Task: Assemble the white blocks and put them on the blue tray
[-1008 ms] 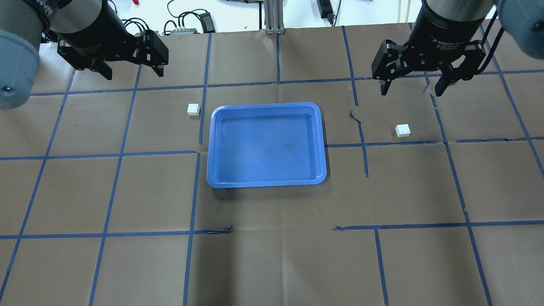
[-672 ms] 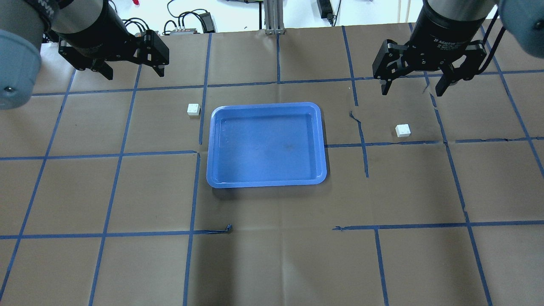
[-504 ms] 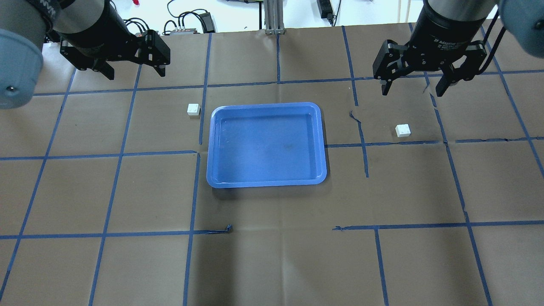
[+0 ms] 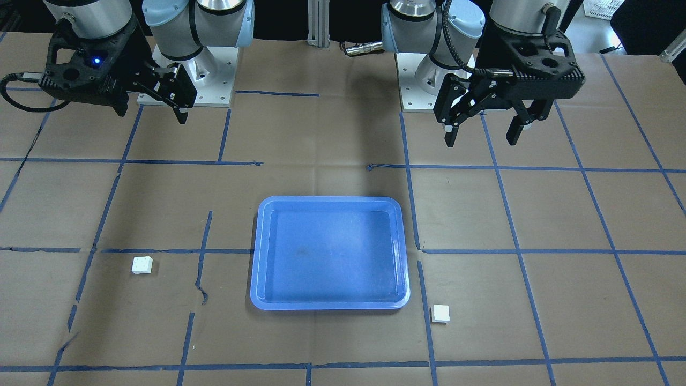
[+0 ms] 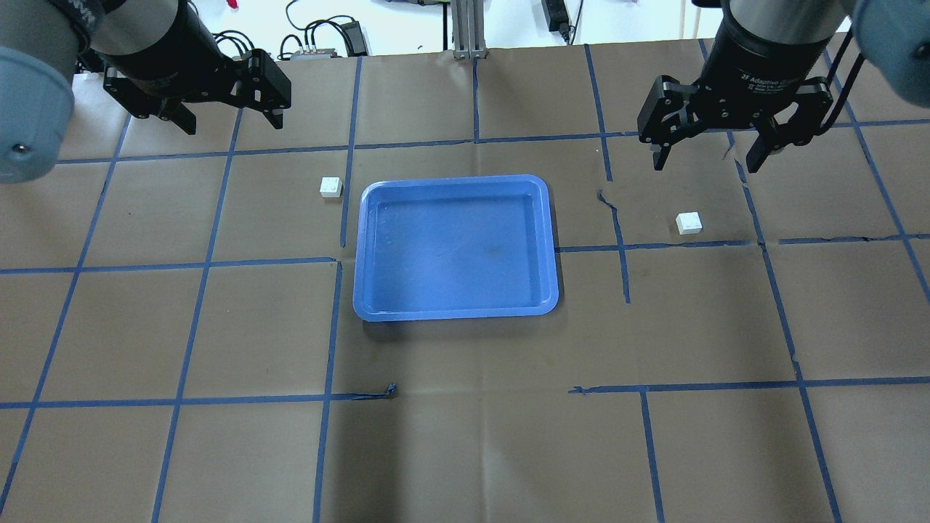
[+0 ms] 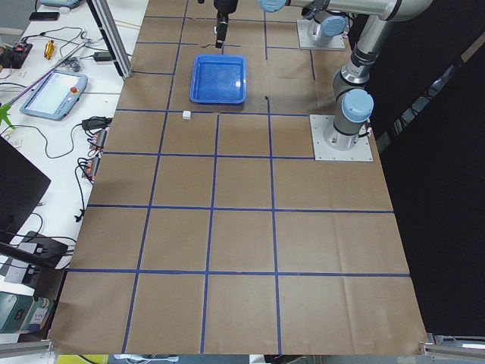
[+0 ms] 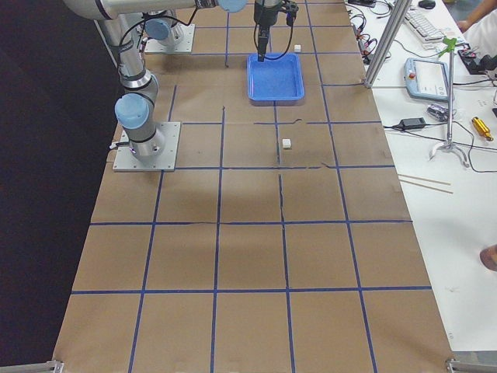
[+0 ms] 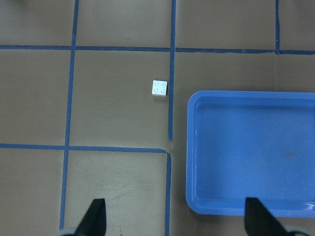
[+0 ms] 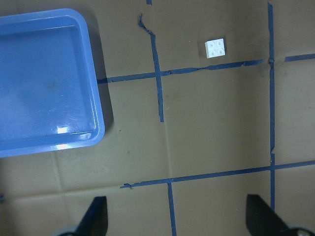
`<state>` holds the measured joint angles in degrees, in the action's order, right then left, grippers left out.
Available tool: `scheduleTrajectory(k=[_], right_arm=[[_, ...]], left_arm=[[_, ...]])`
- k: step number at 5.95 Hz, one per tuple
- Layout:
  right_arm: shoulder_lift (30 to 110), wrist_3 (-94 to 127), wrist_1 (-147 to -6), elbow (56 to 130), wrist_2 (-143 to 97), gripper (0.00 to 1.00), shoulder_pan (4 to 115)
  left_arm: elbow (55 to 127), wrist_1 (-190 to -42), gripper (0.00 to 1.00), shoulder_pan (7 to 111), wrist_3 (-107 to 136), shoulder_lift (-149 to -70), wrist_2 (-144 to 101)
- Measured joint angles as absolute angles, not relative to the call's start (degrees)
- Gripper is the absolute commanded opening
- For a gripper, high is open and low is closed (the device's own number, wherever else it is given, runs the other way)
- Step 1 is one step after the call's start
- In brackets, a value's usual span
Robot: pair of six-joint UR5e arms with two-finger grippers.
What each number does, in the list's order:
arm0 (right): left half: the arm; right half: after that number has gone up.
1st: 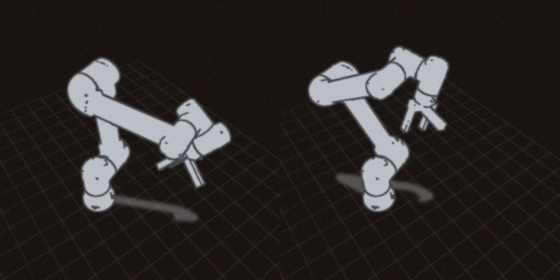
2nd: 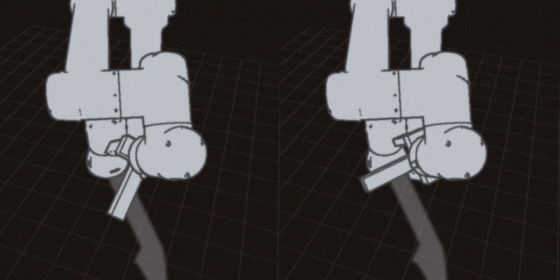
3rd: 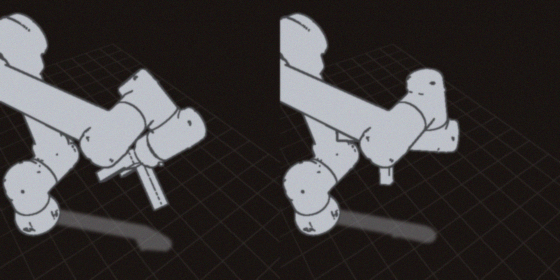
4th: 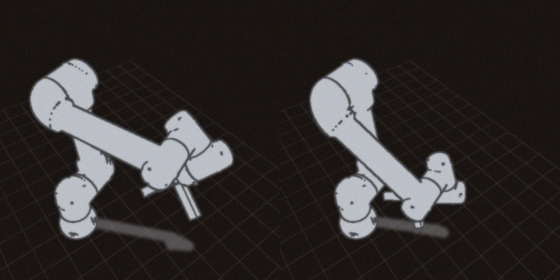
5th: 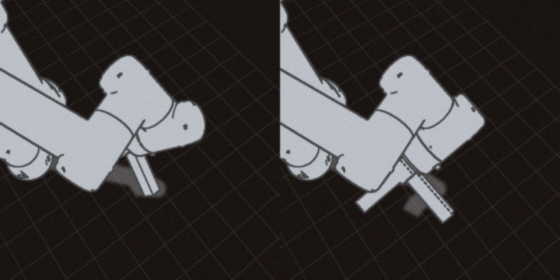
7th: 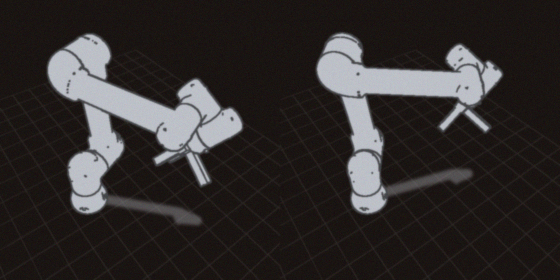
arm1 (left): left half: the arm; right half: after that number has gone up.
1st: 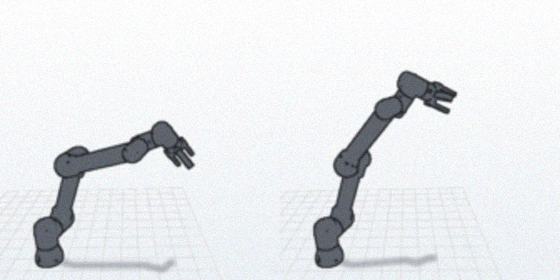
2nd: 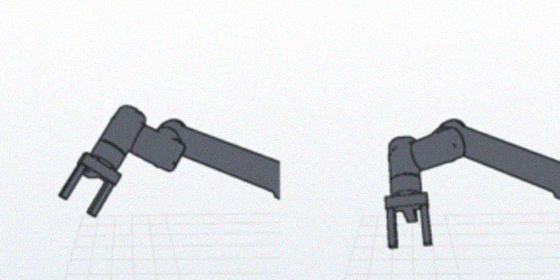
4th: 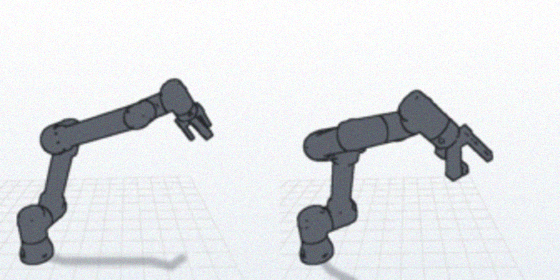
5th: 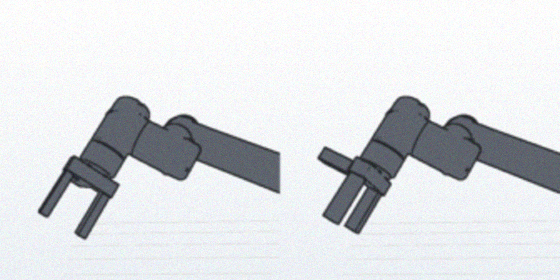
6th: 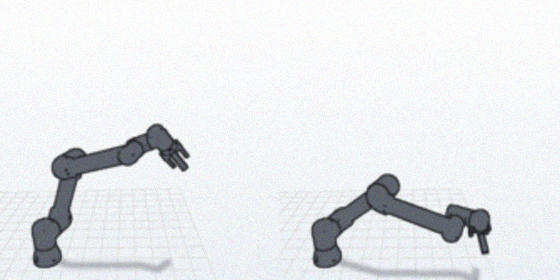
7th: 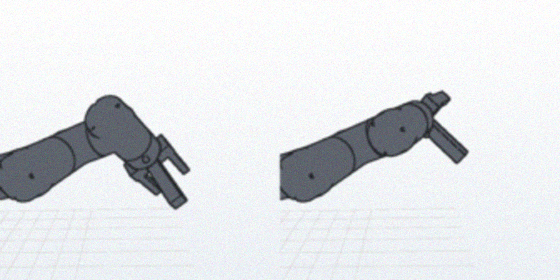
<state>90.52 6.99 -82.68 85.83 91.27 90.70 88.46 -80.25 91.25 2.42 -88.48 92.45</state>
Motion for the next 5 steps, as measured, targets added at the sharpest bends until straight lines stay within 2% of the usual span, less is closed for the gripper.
scheduleTrajectory(k=[2, 5], right_arm=[[90.33, 3.35, -82.80, 85.54, 91.18, 1.00, 90.78], [90.09, -24.33, -85.99, 85.85, 91.77, 1.00, 89.75]], left_arm=[[88.68, -80.60, 0.99, 90.04, -6.26, -88.83, 92.86], [92.42, -75.26, 0.98, 88.23, -25.78, -92.35, 92.67]])
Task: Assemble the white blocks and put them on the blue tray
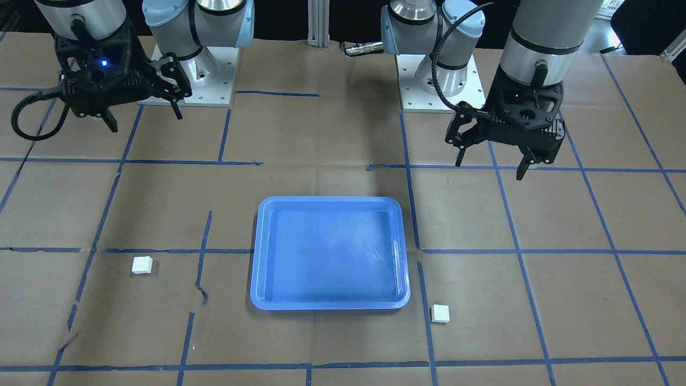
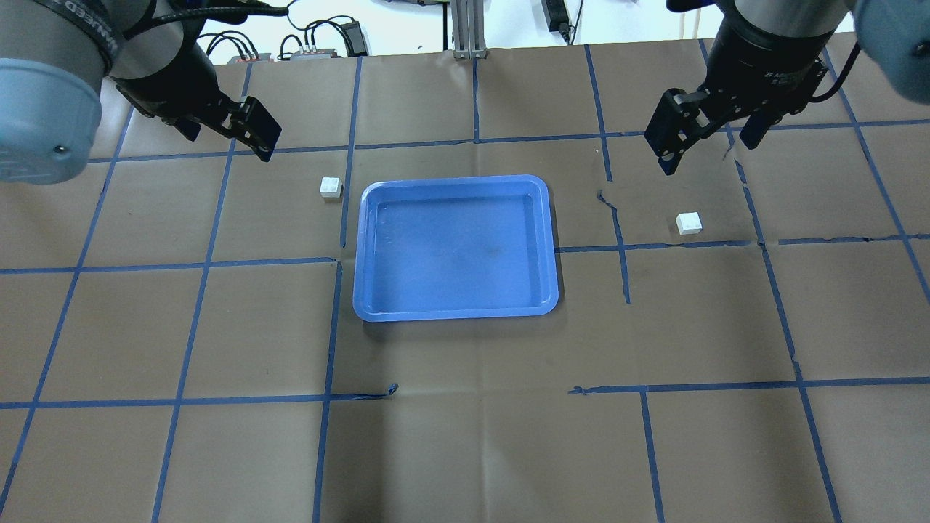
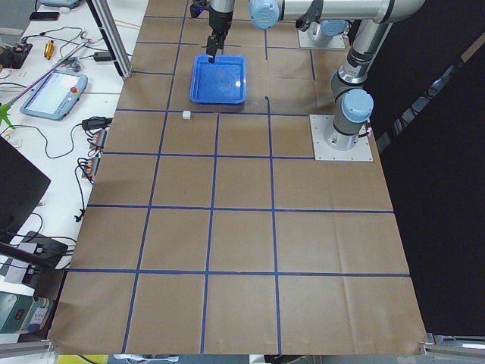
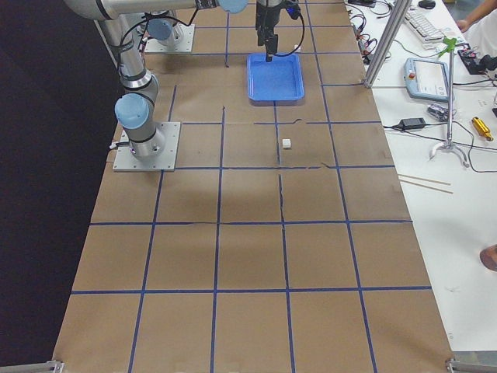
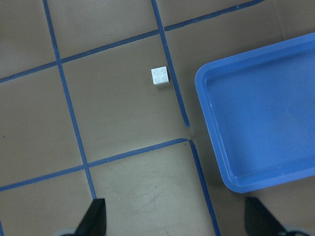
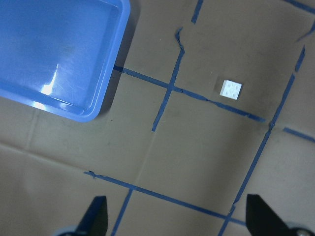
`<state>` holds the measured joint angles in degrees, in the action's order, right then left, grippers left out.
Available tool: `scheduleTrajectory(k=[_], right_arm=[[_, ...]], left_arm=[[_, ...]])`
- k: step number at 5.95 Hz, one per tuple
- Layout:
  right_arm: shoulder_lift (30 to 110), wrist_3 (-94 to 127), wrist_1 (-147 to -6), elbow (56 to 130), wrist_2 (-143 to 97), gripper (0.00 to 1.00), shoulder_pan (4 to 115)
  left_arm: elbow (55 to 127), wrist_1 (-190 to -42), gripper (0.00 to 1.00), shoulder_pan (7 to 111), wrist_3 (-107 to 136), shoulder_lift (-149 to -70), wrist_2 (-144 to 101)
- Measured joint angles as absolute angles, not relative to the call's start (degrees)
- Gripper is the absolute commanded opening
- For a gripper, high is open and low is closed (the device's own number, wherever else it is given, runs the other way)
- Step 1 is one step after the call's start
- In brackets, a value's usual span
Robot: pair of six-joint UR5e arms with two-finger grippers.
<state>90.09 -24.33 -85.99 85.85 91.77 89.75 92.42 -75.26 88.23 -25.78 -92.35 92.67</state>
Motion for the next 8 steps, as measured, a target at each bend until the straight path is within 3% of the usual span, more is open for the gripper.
scheduleTrajectory(k=[5, 8], right_arm=[[86.31, -91.97, -89.50, 86.11, 90.62, 1.00, 74.69], [81.57, -112.37, -93.03, 86.13, 79.42, 1.00, 67.27]], left_arm=[[91.28, -58.69, 0.96, 88.01, -61.62, -110.88, 92.18], [87.93, -56.35, 0.96, 87.23, -79.18, -119.51, 90.99]])
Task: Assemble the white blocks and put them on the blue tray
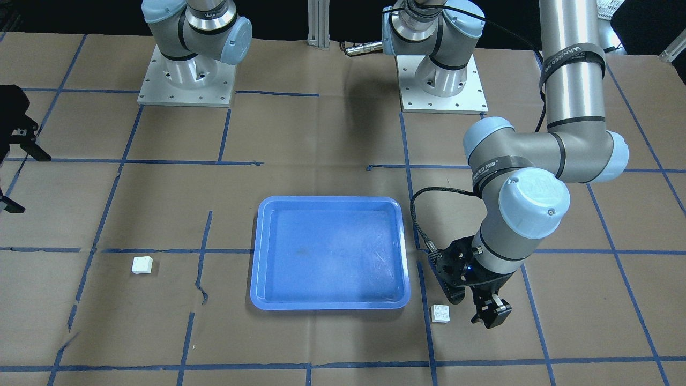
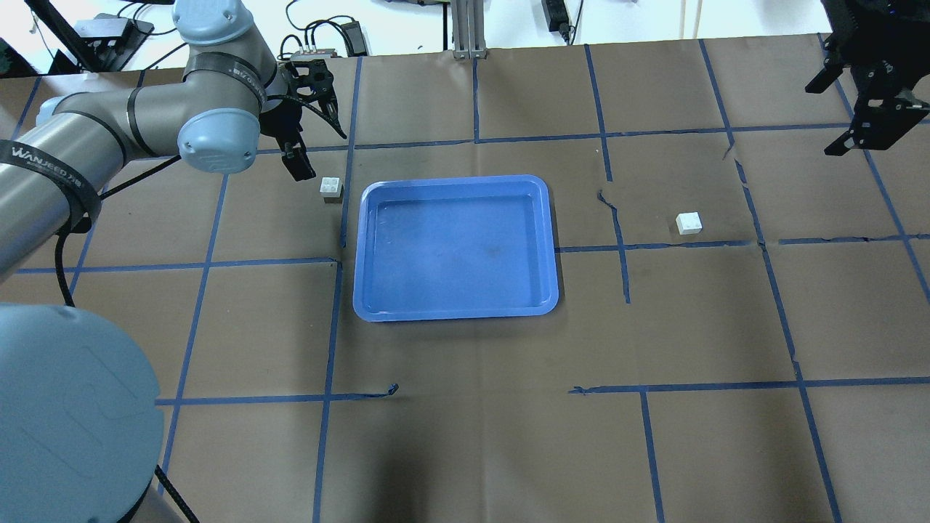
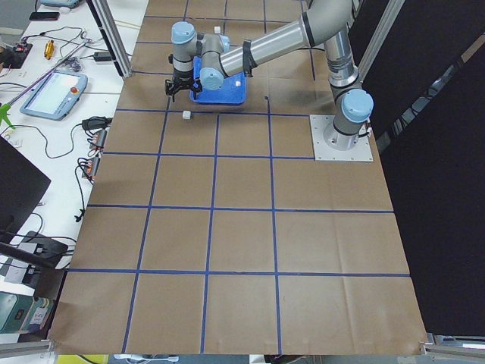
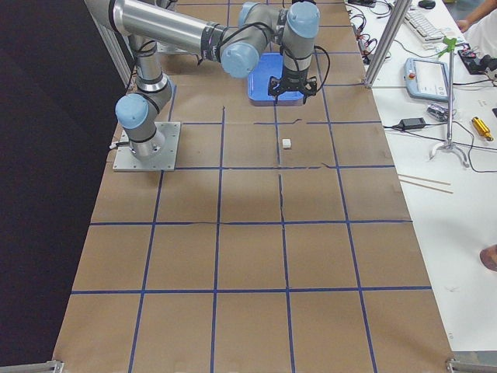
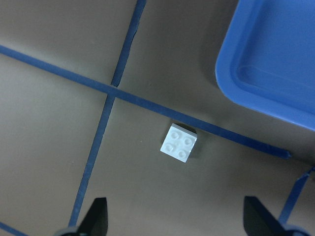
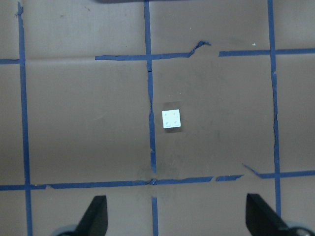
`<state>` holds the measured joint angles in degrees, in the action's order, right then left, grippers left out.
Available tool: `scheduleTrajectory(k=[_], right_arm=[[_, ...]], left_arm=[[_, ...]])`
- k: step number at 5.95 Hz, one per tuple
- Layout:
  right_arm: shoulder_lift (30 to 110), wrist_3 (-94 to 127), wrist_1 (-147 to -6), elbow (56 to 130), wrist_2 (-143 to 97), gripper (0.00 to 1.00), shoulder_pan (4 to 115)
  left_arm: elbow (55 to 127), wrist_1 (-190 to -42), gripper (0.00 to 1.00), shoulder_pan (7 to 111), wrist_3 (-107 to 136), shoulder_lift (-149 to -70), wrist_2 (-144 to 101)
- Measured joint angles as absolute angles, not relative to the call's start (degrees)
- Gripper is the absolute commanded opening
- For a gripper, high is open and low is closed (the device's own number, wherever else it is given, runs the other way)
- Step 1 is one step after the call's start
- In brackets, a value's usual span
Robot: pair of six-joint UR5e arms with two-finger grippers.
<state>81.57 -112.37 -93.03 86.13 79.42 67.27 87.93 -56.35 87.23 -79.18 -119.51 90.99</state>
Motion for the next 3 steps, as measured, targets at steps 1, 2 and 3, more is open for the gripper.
scheduleTrajectory(k=[1, 2, 3], right_arm=[[79.13, -116.29, -93.19, 86.18, 75.76, 1.00, 66.26], [76.36, -118.49, -93.21, 86.23, 73.93, 1.00, 65.58], [73.22, -119.71, -93.19, 86.45, 73.01, 1.00, 65.26]], left_arm=[[86.98, -57.87, 0.96, 87.15, -86.21, -121.81, 90.75], [86.59, -57.74, 0.96, 87.12, -92.51, -123.45, 90.71], [85.95, -57.03, 0.96, 87.10, -96.69, -124.73, 90.64]])
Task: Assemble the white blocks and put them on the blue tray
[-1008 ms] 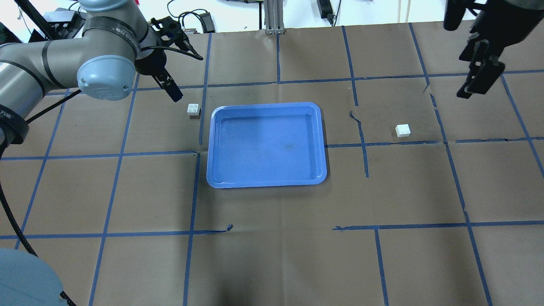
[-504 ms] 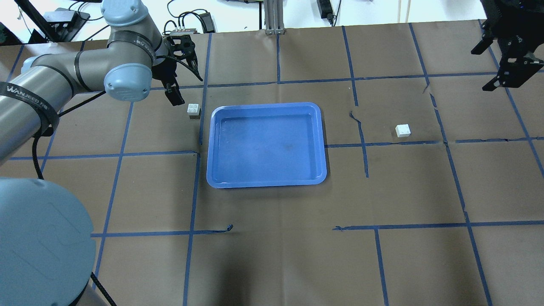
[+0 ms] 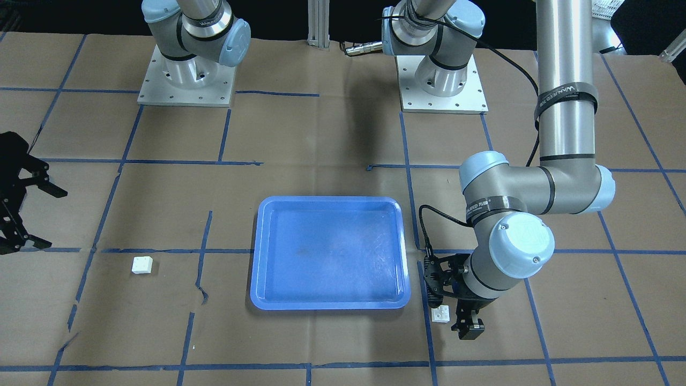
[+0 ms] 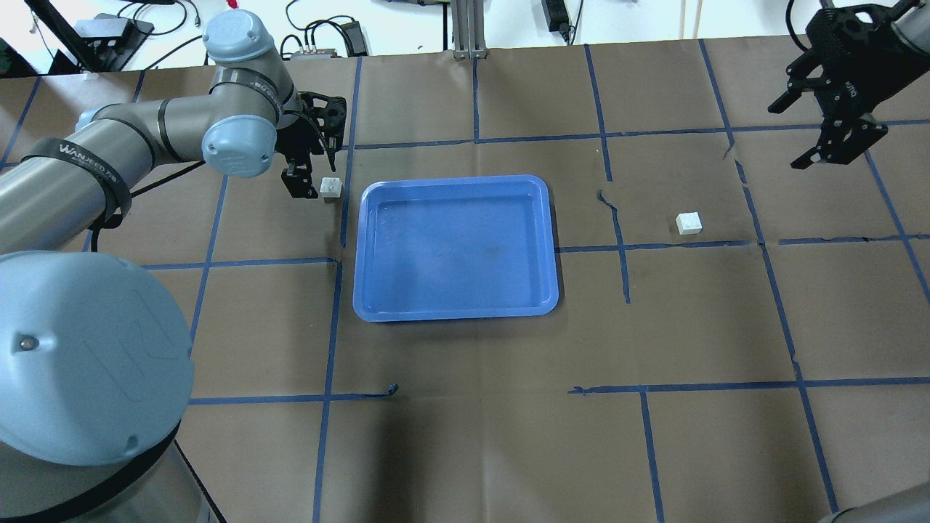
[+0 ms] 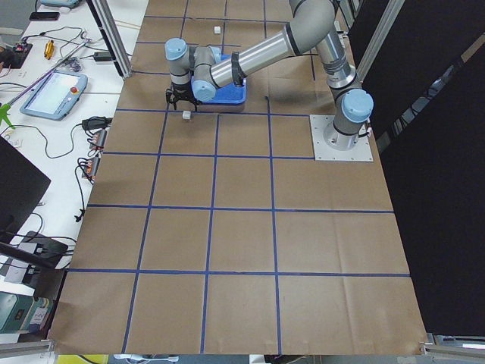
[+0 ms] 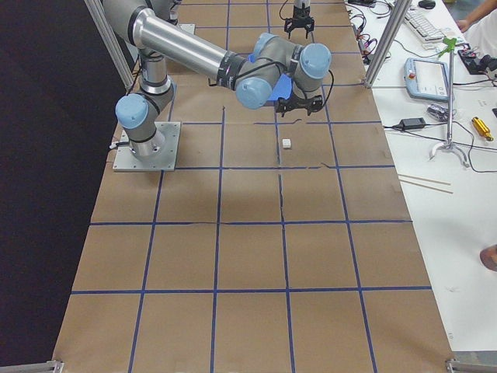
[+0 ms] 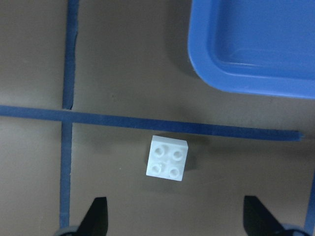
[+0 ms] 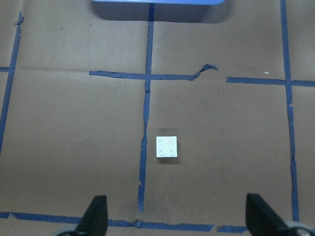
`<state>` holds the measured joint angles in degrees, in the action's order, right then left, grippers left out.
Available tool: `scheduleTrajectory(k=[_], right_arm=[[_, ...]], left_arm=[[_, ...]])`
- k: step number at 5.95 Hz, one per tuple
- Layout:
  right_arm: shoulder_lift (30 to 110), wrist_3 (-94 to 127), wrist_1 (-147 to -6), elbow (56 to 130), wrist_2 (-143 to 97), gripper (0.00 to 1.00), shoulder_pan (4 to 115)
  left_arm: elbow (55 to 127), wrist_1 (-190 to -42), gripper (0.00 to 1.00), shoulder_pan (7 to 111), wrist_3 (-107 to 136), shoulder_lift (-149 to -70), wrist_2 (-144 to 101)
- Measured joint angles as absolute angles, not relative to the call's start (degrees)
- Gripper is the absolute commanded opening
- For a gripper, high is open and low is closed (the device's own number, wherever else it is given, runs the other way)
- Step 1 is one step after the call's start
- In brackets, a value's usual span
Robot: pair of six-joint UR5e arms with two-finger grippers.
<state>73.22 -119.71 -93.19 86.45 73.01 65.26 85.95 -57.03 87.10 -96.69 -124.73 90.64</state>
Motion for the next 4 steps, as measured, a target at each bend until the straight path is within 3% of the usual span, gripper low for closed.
scheduleTrajectory(k=[3, 4], right_arm=[[61.58, -123.21, -98.92, 87.97, 67.85, 1.00, 65.13], [59.01, -124.83, -102.55, 89.07, 66.72, 1.00, 65.13]], left_arm=[[84.14, -56.64, 0.95, 86.96, -98.58, -128.03, 89.01], [84.08, -56.61, 0.88, 86.90, -98.60, -128.68, 88.95]])
